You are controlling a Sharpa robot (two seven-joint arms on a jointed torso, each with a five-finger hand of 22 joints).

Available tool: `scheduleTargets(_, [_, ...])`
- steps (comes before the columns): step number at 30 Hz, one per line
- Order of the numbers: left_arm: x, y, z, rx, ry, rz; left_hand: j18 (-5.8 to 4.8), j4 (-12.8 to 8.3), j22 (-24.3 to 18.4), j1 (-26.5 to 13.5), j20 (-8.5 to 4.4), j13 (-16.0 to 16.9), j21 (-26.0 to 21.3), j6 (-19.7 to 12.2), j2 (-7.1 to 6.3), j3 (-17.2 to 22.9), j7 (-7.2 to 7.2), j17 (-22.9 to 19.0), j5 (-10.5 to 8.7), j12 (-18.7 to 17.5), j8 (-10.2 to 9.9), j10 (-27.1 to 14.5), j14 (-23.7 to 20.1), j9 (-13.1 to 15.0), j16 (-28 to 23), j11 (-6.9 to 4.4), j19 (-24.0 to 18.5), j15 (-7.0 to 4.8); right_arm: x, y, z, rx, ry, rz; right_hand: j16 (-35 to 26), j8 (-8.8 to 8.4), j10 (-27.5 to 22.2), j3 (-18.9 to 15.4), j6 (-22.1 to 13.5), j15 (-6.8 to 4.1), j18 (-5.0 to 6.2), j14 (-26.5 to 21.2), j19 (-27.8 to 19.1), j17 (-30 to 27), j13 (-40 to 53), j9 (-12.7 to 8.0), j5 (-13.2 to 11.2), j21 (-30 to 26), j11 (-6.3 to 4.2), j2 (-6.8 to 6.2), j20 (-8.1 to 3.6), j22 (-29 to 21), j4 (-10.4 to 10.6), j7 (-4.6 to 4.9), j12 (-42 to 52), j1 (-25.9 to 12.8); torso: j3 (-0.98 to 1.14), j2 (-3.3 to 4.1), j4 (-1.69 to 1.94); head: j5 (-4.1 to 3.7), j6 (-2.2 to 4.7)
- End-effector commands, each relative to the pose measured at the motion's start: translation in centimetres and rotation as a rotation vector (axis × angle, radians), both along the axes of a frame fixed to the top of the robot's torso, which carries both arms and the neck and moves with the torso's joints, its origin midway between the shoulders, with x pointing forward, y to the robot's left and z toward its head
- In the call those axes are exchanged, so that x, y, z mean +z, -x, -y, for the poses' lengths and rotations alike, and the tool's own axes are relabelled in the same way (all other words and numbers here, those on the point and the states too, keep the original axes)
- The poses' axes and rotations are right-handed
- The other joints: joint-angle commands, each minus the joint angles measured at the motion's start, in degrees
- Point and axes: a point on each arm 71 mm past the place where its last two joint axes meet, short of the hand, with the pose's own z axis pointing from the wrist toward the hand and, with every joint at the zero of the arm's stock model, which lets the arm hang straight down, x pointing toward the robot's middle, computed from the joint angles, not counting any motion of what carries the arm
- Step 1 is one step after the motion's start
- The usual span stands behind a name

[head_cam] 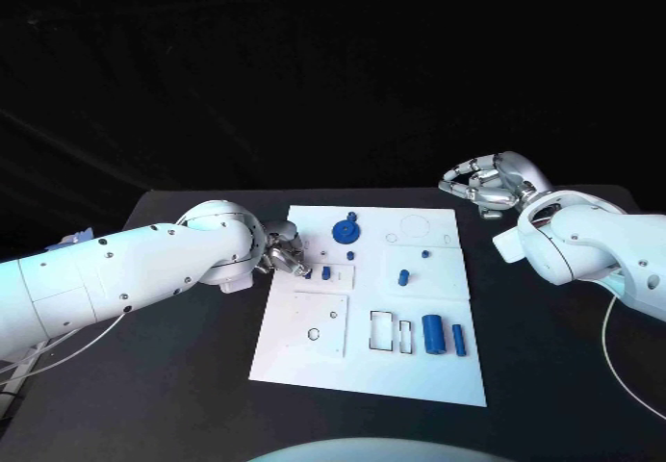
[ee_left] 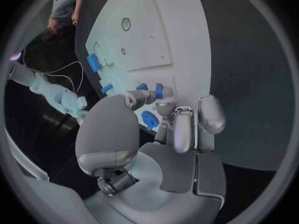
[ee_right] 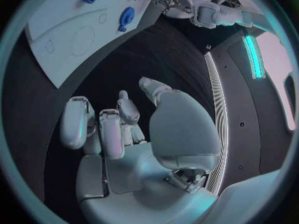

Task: Assemble the parts on the task board

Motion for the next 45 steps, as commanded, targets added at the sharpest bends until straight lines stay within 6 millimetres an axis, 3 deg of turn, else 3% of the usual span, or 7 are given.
scheduleTargets(1, [-0.4, 0.2, 0.1, -0.022, -0.001, -0.038, -1.18, -12.6, 0.0, 0.3, 0.03, 0.1, 0.4, 0.7, 0.20, 12.3, -0.15, 4.4, 0.40, 0.4, 0.2, 0.3, 3.4, 0.1, 0.4, 0.07, 0.4, -0.28, 0.0, 0.0, 0.0, 0.011, 0.002, -0.003, -0.3, 0.35, -0.2, 0.0, -0.4, -0.34, 0.45, 2.5, -0.4, 0.0, 0.0, 0.1, 0.2, -0.2, 0.07, 0.07, -0.13, -0.1, 0.2, 0.09, -0.1, -0.3, -0.02, -0.03, 0.02, -0.02, -0.02])
scheduleTargets(26, [-0.6, -0.1, 0.5, -0.013, 0.000, -0.069, -1.21, -12.8, 0.2, 0.4, 0.03, 0.9, 0.5, 0.9, 0.10, 12.2, -0.14, 4.4, 0.58, 0.9, 0.1, 0.7, 3.4, -0.1, 0.4, 0.07, 0.5, -0.28, -0.1, 0.0, -0.1, 0.011, 0.002, -0.004, -0.4, 0.41, -0.2, -0.1, -0.4, -0.36, 0.48, 2.5, -0.5, 0.0, 0.0, 0.1, 0.2, -0.4, 0.05, 0.09, -0.16, -0.2, 0.3, 0.07, -0.1, -0.3, 0.08, -0.03, -0.02, 0.04, -0.23])
scheduleTargets(30, [-0.7, -0.1, 0.7, -0.015, -0.002, -0.081, -1.23, -13.1, 0.4, 0.0, 0.03, 1.5, 0.7, 1.8, -0.18, 10.9, -0.21, 4.5, 4.24, 1.3, -0.4, 1.3, 3.5, -1.0, 0.4, 0.00, 0.4, -0.32, -0.1, 0.0, -0.1, 0.011, 0.002, -0.004, -0.4, 0.41, -0.2, -0.1, -0.4, -0.36, 0.48, 2.5, -0.5, 0.0, 0.0, 0.1, 0.2, -0.4, 0.05, 0.09, -0.16, -0.2, 0.3, 0.07, -0.1, -0.3, 0.08, -0.08, -0.03, 0.06, -0.36])
scheduleTargets(33, [-0.7, -0.1, 0.9, -0.019, -0.001, -0.090, -1.23, -13.2, 0.4, -0.2, 0.00, 1.9, 0.7, 2.1, -0.16, 10.1, -0.31, 4.4, 5.83, 1.5, -0.5, 1.6, 3.5, -1.4, 0.3, -0.08, 0.4, -0.37, -0.1, 0.0, -0.1, 0.011, 0.002, -0.004, -0.4, 0.41, -0.2, -0.1, -0.4, -0.36, 0.48, 2.5, -0.5, 0.0, 0.0, 0.1, 0.2, -0.4, 0.05, 0.09, -0.16, -0.2, 0.3, 0.07, -0.1, -0.3, 0.09, -0.10, -0.05, 0.03, -0.35])
scheduleTargets(45, [-0.8, -0.1, 1.3, -0.022, -0.006, -0.104, -1.21, -13.1, 0.3, -0.8, -0.02, 2.2, 0.6, 2.5, -0.35, 8.7, -0.45, 4.4, 6.61, 1.7, -0.5, 2.2, 3.5, -1.7, 0.3, -0.18, 0.3, -0.45, -0.1, 0.0, -0.1, 0.010, 0.002, -0.003, -0.4, 0.41, -0.2, -0.1, -0.4, -0.36, 0.48, 2.5, -0.5, 0.0, 0.0, 0.1, 0.2, -0.4, 0.05, 0.09, -0.16, -0.2, 0.3, 0.07, -0.1, -0.3, 0.04, -0.06, 0.01, -0.16, -0.29])
